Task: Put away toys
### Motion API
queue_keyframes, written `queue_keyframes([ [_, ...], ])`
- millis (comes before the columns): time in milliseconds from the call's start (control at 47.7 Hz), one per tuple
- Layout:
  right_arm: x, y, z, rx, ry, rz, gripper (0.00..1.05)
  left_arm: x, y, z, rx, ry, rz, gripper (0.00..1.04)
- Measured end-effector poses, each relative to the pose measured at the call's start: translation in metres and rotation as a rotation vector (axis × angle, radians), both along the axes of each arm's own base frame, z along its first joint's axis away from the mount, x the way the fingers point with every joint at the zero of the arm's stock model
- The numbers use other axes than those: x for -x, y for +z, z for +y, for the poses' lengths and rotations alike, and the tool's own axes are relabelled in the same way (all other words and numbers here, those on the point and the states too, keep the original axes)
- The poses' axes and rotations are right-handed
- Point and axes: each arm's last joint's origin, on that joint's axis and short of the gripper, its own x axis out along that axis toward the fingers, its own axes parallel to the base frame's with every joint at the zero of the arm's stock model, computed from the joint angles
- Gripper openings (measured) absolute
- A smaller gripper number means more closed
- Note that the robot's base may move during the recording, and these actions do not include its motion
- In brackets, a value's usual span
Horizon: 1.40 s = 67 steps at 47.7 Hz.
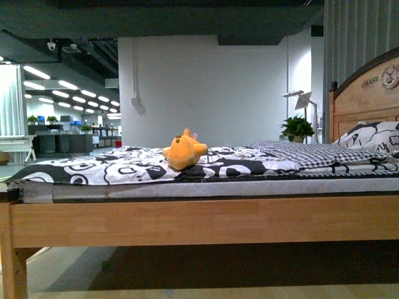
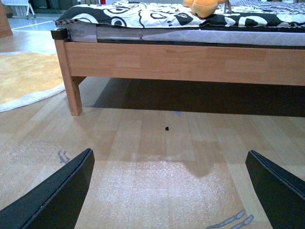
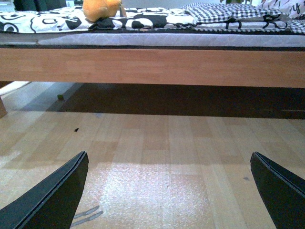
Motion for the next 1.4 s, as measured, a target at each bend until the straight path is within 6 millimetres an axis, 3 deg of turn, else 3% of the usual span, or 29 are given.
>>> queue_keyframes([
  [1405,0.0,0.0,0.0,0.0,0.0,0.0,1.04,0.0,0.0,0.0,0.0,0.0,0.0,0.99],
])
